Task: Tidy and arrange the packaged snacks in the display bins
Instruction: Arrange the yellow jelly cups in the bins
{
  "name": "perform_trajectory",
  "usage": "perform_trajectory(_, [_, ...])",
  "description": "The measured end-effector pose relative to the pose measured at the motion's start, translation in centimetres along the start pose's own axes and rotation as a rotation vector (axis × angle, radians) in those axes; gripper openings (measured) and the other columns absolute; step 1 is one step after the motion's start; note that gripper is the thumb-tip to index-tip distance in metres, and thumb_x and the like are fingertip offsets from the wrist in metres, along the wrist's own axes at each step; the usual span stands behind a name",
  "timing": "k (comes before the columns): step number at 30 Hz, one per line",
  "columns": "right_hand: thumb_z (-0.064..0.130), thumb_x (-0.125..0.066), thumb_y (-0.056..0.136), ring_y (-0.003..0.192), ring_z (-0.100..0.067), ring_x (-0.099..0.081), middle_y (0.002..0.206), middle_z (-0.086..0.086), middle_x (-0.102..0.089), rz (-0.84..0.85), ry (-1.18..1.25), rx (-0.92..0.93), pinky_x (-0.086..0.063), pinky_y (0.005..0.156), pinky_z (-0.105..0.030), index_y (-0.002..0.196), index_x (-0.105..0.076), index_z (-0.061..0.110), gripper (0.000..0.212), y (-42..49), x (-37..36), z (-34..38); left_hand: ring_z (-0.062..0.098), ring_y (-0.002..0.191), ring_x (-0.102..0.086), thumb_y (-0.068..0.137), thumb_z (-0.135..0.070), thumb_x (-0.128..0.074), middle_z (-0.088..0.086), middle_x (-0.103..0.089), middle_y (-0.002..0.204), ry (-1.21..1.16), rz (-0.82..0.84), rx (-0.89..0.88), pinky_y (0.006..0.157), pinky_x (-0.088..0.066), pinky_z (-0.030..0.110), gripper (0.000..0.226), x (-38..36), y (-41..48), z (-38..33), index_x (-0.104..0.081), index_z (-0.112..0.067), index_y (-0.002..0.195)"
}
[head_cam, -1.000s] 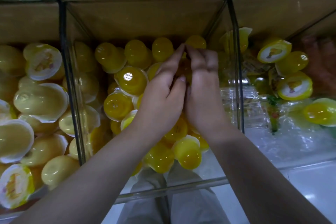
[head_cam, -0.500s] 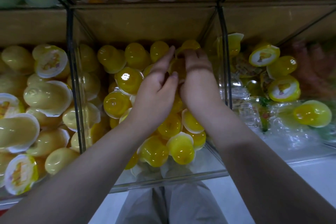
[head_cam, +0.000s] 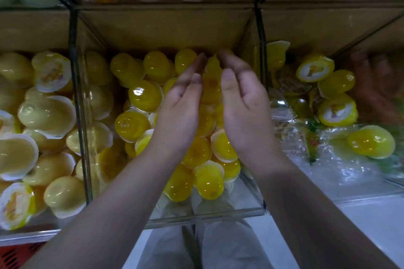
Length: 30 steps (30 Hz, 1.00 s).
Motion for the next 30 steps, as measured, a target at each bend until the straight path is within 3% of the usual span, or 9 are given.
perform_trajectory(5, [0.031, -0.037, 0.099, 0.125, -0.002, -0.052, 0.127, 0.014, -0.059, -0.012, 0.28, 0.028, -0.042, 0.107, -0.029, 0.122, -0.053, 0.03, 0.028, -0.4, 1.4, 1.1, 0.002, 0.133, -0.044, 0.09, -0.039, -0.044, -0.011, -0.053, 0.141, -0.134, 0.053, -0.037, 0.116, -0.03, 0.038, 0.034, -2.0, -0.4, -0.6, -0.054, -0.038, 0.123])
perform_trajectory(8, [0.036, -0.036, 0.099, 0.127, -0.008, -0.052, 0.13, 0.007, -0.06, -0.044, 0.342, 0.064, -0.04, 0.11, -0.036, 0.12, -0.053, 0.03, 0.027, -0.1, 2.9, 1.6, 0.001, 0.133, -0.044, 0.093, -0.041, -0.042, -0.014, -0.053, 0.139, -0.166, 0.056, -0.06, 0.117, -0.029, 0.038, 0.032, -3.3, -0.5, -1.6, -0.055, -0.038, 0.122])
perform_trajectory(13, [0.048, -0.041, 0.089, 0.105, -0.003, -0.06, 0.1, 0.017, -0.066, -0.128, 0.354, 0.06, -0.046, 0.091, -0.027, 0.099, -0.062, 0.036, 0.026, 0.8, 5.5, 1.0, 0.002, 0.129, -0.048, 0.093, -0.032, -0.039, -0.015, -0.06, 0.129, -0.24, 0.049, -0.107, 0.116, -0.032, 0.038, 0.028, -6.5, -0.7, -3.2, -0.058, -0.035, 0.113])
perform_trajectory(18, [0.039, -0.043, 0.093, 0.115, -0.007, -0.06, 0.114, 0.01, -0.066, -0.19, 0.368, 0.006, -0.047, 0.096, -0.027, 0.107, -0.059, 0.032, 0.022, 1.8, 8.1, -0.1, 0.005, 0.128, -0.051, 0.092, -0.031, -0.042, -0.007, -0.059, 0.134, -0.259, 0.039, -0.062, 0.113, -0.036, 0.035, 0.029, -10.2, -0.6, -3.2, -0.058, -0.034, 0.116])
perform_trajectory(21, [0.034, -0.044, 0.092, 0.116, -0.009, -0.061, 0.119, 0.004, -0.066, -0.236, 0.324, -0.011, -0.048, 0.1, -0.033, 0.111, -0.059, 0.031, 0.024, 2.4, 9.5, -1.0, 0.002, 0.124, -0.053, 0.097, -0.023, -0.043, -0.007, -0.059, 0.132, -0.214, 0.026, -0.016, 0.109, -0.04, 0.028, 0.036, -12.2, 0.0, -3.1, -0.055, -0.022, 0.131])
perform_trajectory(23, [0.032, -0.044, 0.091, 0.117, -0.01, -0.06, 0.119, 0.005, -0.066, -0.247, 0.325, -0.035, -0.047, 0.104, -0.037, 0.109, -0.059, 0.031, 0.024, 3.1, 10.2, -1.7, -0.001, 0.123, -0.051, 0.101, -0.019, -0.041, -0.01, -0.057, 0.129, -0.153, 0.025, 0.008, 0.108, -0.04, 0.024, 0.038, -13.3, 0.6, -2.9, -0.051, -0.019, 0.138])
perform_trajectory(26, [0.035, -0.043, 0.09, 0.117, -0.008, -0.059, 0.117, 0.011, -0.065, -0.251, 0.291, -0.083, -0.047, 0.103, -0.033, 0.11, -0.058, 0.03, 0.026, 4.2, 10.8, -2.7, 0.001, 0.129, -0.044, 0.102, -0.027, -0.042, -0.009, -0.05, 0.141, -0.09, -0.025, 0.053, 0.108, -0.037, 0.024, 0.041, -14.4, 1.7, -2.6, -0.047, -0.024, 0.142])
perform_trajectory(28, [0.037, -0.043, 0.089, 0.117, -0.006, -0.058, 0.119, 0.009, -0.064, -0.258, 0.29, -0.111, -0.046, 0.1, -0.025, 0.113, -0.058, 0.029, 0.03, 4.8, 11.2, -3.4, -0.01, 0.115, -0.047, 0.102, -0.03, -0.043, -0.02, -0.052, 0.132, -0.078, -0.052, 0.086, 0.1, -0.037, 0.012, 0.042, -14.9, 2.3, -2.4, -0.044, -0.03, 0.144])
perform_trajectory(30, [0.036, -0.045, 0.095, 0.119, -0.007, -0.056, 0.125, 0.005, -0.061, -0.262, 0.258, -0.15, -0.044, 0.095, -0.016, 0.122, -0.058, 0.025, 0.032, 5.3, 11.4, -3.9, -0.017, 0.096, -0.047, 0.103, -0.032, -0.041, -0.031, -0.054, 0.111, -0.081, -0.077, 0.154, 0.079, -0.036, -0.002, 0.042, -15.4, 2.7, -2.2, -0.04, -0.035, 0.145])
Point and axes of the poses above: each hand's wrist, its own y-axis towards the middle knuckle, its own x-axis out of the back of the hand, z = x × y, the point moved 3 cm from there along y, towards the middle knuckle
